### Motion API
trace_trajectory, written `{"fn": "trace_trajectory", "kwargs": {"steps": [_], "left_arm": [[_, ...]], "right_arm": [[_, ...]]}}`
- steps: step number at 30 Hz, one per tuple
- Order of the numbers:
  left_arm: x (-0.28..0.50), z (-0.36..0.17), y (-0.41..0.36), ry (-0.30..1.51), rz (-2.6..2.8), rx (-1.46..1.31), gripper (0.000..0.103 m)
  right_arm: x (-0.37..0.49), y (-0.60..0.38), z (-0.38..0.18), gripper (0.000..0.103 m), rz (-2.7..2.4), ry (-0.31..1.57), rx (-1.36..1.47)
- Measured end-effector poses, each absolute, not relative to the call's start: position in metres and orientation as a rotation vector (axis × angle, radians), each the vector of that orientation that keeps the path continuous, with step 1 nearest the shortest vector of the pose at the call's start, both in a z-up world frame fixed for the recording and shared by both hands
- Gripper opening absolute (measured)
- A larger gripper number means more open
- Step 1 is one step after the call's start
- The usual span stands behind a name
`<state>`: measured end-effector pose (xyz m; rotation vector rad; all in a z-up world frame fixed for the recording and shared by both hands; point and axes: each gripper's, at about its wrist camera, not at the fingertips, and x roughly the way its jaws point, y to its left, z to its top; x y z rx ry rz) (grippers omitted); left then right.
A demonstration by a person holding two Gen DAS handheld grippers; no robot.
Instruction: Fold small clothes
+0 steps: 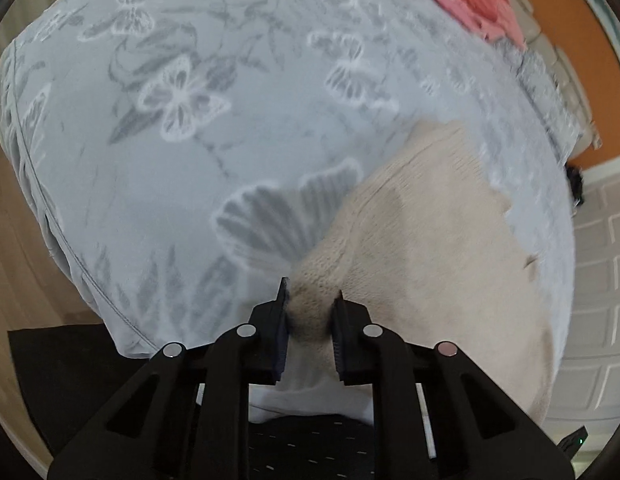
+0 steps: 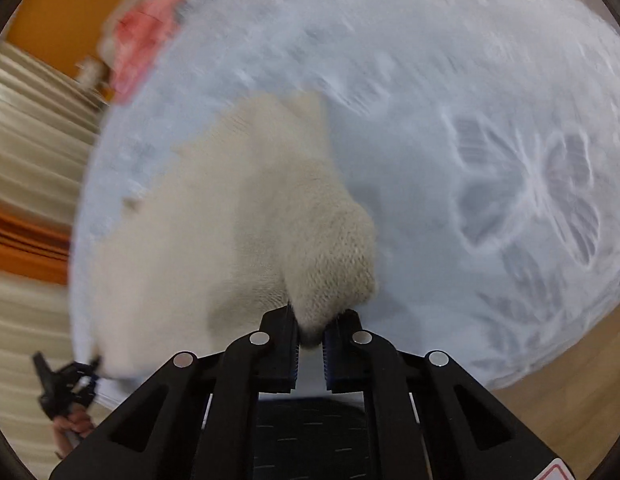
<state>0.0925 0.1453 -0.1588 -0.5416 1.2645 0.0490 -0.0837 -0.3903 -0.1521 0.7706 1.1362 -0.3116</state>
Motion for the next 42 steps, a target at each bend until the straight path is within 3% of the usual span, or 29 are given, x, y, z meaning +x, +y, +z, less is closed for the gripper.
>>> {"fn": "trace_trajectory", "kwargs": {"steps": [2, 5, 10, 14, 20, 23, 26, 32, 34, 38, 42], "left_arm": [[0.09, -0.172, 0.143, 1.275, 0.075, -0.552, 0.018], [0.092, -0.166, 0.139, 1.268, 0.098, -0.536, 0.022], [0.094, -0.166, 0.136, 1.27, 0.084, -0.473, 0.026], [0.093, -0.163, 0.132, 1.264, 0.095, -0.405, 0.027], [0.095, -0.165, 0.134, 1.27, 0.095, -0.388, 0.031], [0.095, -0.166, 0.131, 1.264, 0.091, -0.369, 0.034], [0.096, -0.167, 0.129, 1.264, 0.097, -0.363, 0.034], [0.096, -0.167, 0.129, 1.265, 0.102, -0.371, 0.035], [0.096, -0.167, 0.13, 1.267, 0.1, -0.371, 0.035], [0.097, -0.17, 0.131, 1.265, 0.099, -0.377, 0.037], [0.098, -0.17, 0.132, 1.267, 0.105, -0.389, 0.039]], "right_arm": [[-0.09, -0.396, -0.187, 0.009, -0.324, 1.176, 0.877], [-0.093, -0.394, -0.172, 0.017, -0.358, 1.126, 0.915], [-0.09, -0.373, -0.115, 0.019, -0.429, 1.036, 0.679], [-0.066, -0.364, -0.105, 0.029, -0.431, 1.057, 0.487], [-0.099, -0.413, -0.129, 0.034, -0.594, 1.044, 0.749], [-0.094, -0.408, -0.108, 0.031, -0.511, 0.959, 0.745], [-0.063, -0.382, -0.101, 0.029, -0.381, 0.994, 0.627], [-0.048, -0.4, -0.171, 0.026, -0.454, 1.124, 0.709], [-0.052, -0.404, -0.158, 0.024, -0.488, 1.086, 0.755], [-0.042, -0.386, -0.123, 0.024, -0.466, 1.062, 0.578], [-0.033, -0.415, -0.171, 0.024, -0.518, 1.249, 0.564]]}}
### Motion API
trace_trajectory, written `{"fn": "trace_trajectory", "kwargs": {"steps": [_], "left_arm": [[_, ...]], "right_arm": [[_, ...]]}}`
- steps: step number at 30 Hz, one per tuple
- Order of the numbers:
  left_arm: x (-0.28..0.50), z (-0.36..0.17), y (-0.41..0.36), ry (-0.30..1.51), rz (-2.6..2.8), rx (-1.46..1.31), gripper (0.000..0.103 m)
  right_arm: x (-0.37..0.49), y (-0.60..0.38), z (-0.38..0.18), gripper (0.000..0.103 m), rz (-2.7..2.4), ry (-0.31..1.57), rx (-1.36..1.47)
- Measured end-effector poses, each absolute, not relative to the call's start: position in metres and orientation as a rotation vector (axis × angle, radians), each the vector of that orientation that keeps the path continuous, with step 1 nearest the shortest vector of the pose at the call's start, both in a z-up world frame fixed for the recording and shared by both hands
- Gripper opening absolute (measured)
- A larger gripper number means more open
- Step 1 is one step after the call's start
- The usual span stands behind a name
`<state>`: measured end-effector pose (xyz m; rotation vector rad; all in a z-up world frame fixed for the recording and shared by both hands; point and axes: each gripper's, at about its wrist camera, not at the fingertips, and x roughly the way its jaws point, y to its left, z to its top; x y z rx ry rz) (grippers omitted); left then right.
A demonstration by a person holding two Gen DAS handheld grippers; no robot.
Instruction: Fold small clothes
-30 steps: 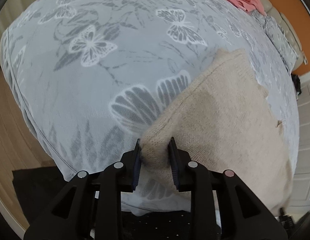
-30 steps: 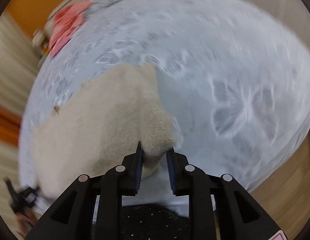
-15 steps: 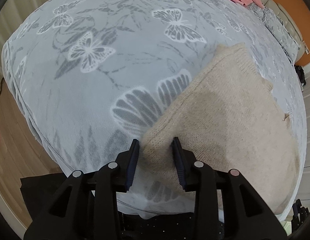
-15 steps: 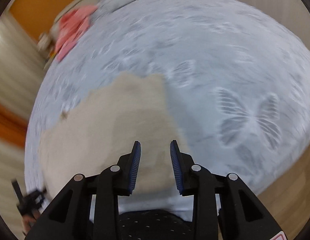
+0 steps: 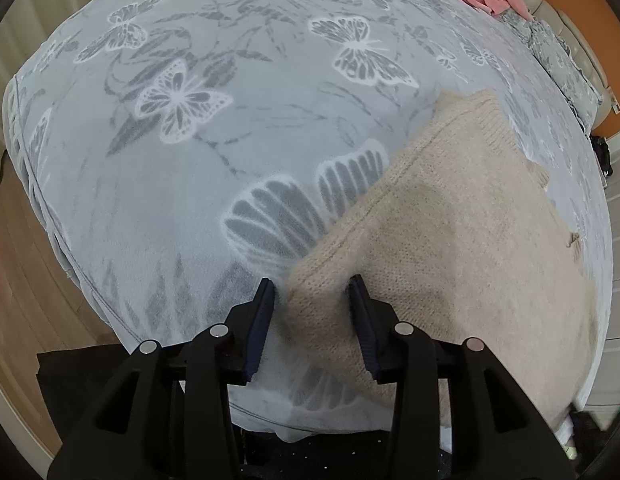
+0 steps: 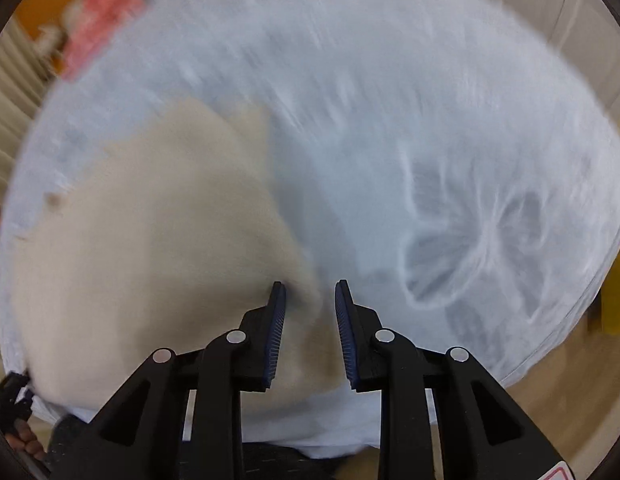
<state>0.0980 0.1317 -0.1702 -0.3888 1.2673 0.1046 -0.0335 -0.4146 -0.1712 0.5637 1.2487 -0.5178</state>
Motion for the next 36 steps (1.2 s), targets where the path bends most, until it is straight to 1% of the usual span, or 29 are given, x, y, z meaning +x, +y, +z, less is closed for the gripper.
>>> {"fn": "trace_trajectory", "kwargs": {"steps": [2, 5, 7, 9, 10, 12, 15, 16, 18, 25, 26, 27, 28, 31, 33, 34, 36], "left_arm": [[0.098, -0.17, 0.134, 1.269, 0.097, -0.404, 0.039], [0.098, -0.172, 0.137, 1.267, 0.085, -0.416, 0.04], [0.098, -0.172, 0.136, 1.263, 0.086, -0.405, 0.04], [0.098, -0.172, 0.134, 1.263, 0.089, -0.394, 0.041], [0.099, -0.171, 0.133, 1.263, 0.092, -0.395, 0.042], [0.098, -0.171, 0.135, 1.263, 0.092, -0.41, 0.042], [0.099, -0.172, 0.136, 1.263, 0.082, -0.429, 0.042], [0.099, -0.172, 0.137, 1.265, 0.078, -0.43, 0.042], [0.1, -0.173, 0.138, 1.268, 0.07, -0.43, 0.043], [0.102, -0.174, 0.141, 1.254, 0.082, -0.483, 0.049], [0.102, -0.173, 0.144, 1.252, 0.091, -0.521, 0.049], [0.102, -0.173, 0.149, 1.25, 0.094, -0.567, 0.049], [0.101, -0.173, 0.152, 1.25, 0.094, -0.602, 0.049], [0.102, -0.177, 0.161, 1.258, 0.079, -0.681, 0.049], [0.103, -0.176, 0.159, 1.263, 0.078, -0.657, 0.049], [0.103, -0.176, 0.157, 1.264, 0.082, -0.641, 0.049], [0.103, -0.173, 0.153, 1.265, 0.094, -0.617, 0.042]], "right_arm": [[-0.04, -0.427, -0.167, 0.026, -0.552, 1.204, 0.66], [-0.032, -0.409, -0.128, 0.027, -0.522, 1.094, 0.639], [-0.003, -0.376, -0.112, 0.027, -0.368, 1.087, 0.615], [0.03, -0.335, -0.108, 0.026, -0.208, 1.119, 0.554], [0.048, -0.313, -0.112, 0.025, -0.129, 1.138, 0.526], [0.091, -0.266, -0.128, 0.02, -0.018, 1.193, 0.479], [0.141, -0.222, -0.165, 0.02, 0.007, 1.281, 0.356], [0.146, -0.213, -0.175, 0.02, -0.004, 1.304, 0.313], [0.155, -0.208, -0.18, 0.02, -0.017, 1.297, 0.247], [0.153, -0.211, -0.177, 0.018, 0.023, 1.311, 0.291], [0.147, -0.213, -0.171, 0.018, 0.016, 1.314, 0.31], [0.146, -0.215, -0.164, 0.021, 0.005, 1.302, 0.339], [0.143, -0.217, -0.155, 0.021, 0.006, 1.273, 0.363], [0.14, -0.21, -0.132, 0.018, 0.03, 1.205, 0.378], [0.148, -0.199, -0.135, 0.017, 0.033, 1.227, 0.297], [0.154, -0.194, -0.146, 0.017, 0.024, 1.266, 0.254], [0.16, -0.194, -0.171, 0.015, 0.013, 1.324, 0.255]]}}
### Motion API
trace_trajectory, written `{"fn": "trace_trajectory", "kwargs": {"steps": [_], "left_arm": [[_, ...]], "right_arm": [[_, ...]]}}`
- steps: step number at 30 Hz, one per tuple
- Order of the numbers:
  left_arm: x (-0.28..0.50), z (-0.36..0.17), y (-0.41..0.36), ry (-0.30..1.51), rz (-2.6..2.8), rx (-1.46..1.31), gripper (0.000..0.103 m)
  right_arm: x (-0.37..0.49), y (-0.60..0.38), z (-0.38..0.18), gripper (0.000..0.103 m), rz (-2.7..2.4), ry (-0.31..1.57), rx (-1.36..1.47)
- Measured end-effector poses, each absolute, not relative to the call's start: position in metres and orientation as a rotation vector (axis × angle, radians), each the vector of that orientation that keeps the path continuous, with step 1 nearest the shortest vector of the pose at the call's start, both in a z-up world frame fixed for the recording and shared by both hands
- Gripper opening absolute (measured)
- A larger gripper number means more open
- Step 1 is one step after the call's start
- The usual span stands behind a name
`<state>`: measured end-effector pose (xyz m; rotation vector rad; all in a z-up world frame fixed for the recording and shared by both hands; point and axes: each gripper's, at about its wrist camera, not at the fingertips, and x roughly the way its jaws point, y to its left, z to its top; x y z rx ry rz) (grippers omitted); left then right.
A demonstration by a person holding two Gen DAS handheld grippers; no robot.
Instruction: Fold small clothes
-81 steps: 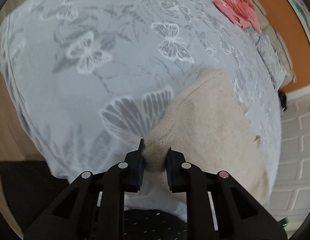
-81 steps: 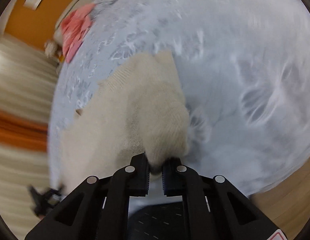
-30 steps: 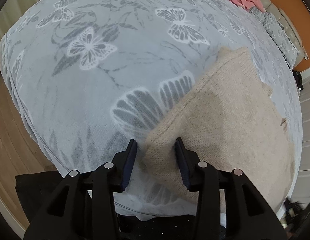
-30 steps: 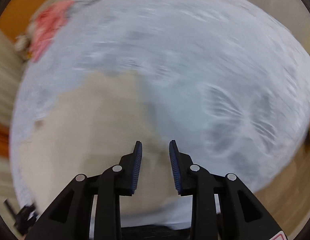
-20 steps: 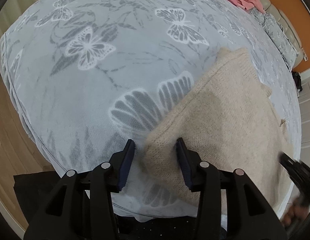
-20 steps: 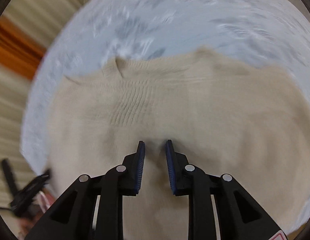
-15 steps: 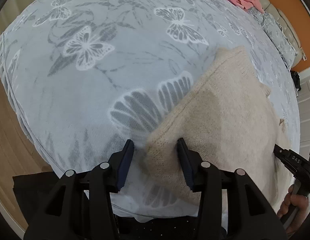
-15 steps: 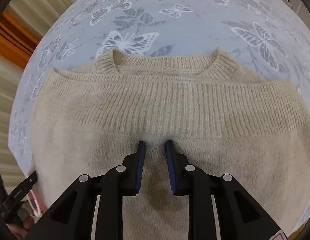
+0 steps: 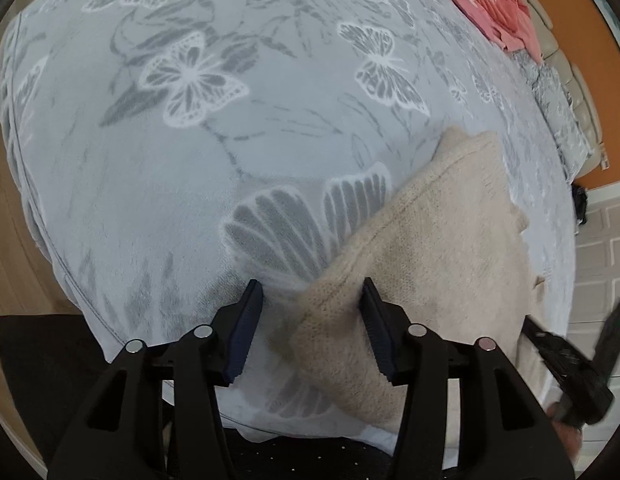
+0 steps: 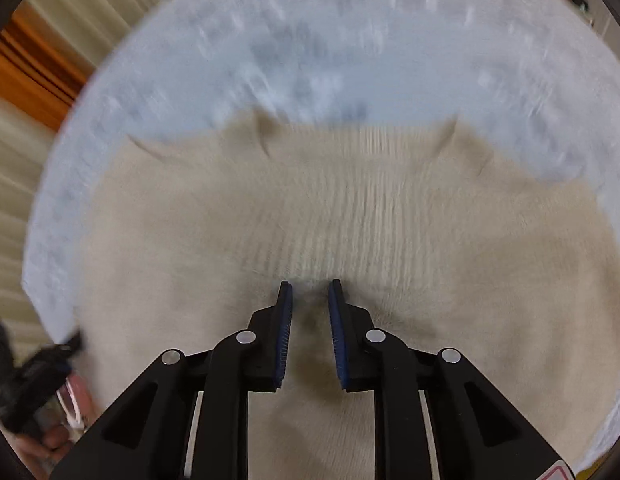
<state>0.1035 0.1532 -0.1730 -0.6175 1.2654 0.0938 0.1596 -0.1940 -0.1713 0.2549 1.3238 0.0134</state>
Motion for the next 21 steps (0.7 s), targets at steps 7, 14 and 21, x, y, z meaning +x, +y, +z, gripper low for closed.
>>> {"fn": "trace_trajectory", "kwargs": {"steps": [7, 14, 21], "left_arm": [[0.108, -0.136, 0.138, 1.193, -0.056, -0.744, 0.01], [0.114, -0.061, 0.077, 1.067, -0.267, -0.713, 0.009], [0.108, -0.012, -0.019, 1.042, -0.464, -0.555, 0.01]], "right_arm": [[0.161, -0.198, -0.175, 0.015, 0.017, 1.298, 0.281], [0.153, -0.211, -0.173, 0.015, 0.064, 1.274, 0.379], [0.095, -0.256, -0.139, 0.023, 0.063, 1.114, 0.548]]}}
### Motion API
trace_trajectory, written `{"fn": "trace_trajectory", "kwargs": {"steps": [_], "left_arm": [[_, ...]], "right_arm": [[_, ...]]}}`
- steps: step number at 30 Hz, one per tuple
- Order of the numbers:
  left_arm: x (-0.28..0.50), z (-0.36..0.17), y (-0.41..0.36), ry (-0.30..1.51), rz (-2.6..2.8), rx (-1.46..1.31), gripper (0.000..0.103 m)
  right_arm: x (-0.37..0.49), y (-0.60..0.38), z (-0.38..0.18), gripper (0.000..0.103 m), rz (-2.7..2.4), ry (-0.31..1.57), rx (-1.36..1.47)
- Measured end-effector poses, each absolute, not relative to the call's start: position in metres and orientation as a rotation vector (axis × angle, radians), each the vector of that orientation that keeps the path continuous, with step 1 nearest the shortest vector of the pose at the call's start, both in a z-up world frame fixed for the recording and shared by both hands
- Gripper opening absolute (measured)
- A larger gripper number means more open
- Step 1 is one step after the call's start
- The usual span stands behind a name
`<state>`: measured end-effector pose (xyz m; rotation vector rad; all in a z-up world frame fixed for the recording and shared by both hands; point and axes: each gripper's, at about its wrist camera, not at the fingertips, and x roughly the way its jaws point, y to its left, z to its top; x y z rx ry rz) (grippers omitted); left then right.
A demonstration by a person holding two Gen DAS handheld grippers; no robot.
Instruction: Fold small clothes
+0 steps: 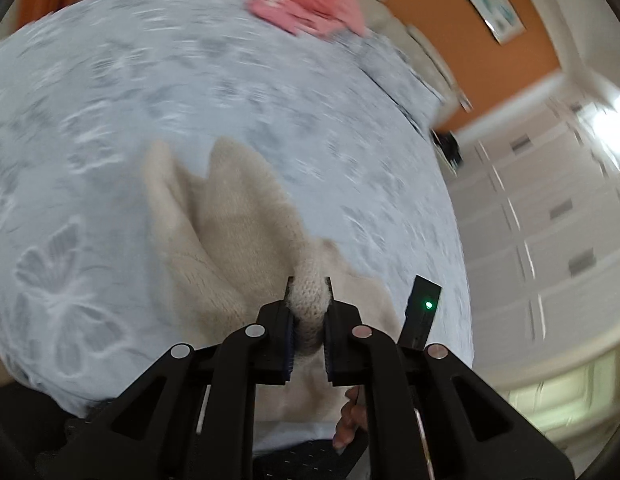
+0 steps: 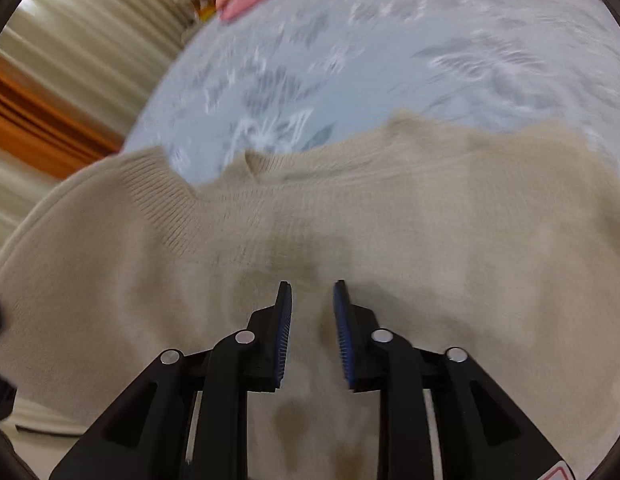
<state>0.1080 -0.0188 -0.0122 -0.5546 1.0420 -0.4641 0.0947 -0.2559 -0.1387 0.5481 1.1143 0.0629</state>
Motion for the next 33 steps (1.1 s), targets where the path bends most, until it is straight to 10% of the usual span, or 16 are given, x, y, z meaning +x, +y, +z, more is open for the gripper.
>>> {"fn": "trace_trajectory", "kwargs": {"steps": [15, 18, 23, 33], "left_arm": [[0.042, -0.132, -0.177, 1.299, -0.533, -0.137, 0.015], [0.033, -0.114, -0.176, 1.26, -0.541, -0.106, 0.033], [0.019, -0.074, -0.153, 1.164, -0.528, -0.049, 0.071], [-0.014, -0.042, -0.051, 1.094, -0.452, -0.055, 0.074]], "right_arm": [[-0.052, -0.366, -0.122, 0.036, -0.086, 1.033, 0.723], [-0.043, -0.361, -0.114, 0.061, -0.023, 1.024, 0.759], [-0.005, -0.324, -0.11, 0.067, 0.079, 1.116, 0.721], [0.025, -0.267, -0.13, 0.079, 0.124, 1.256, 0.767]]}}
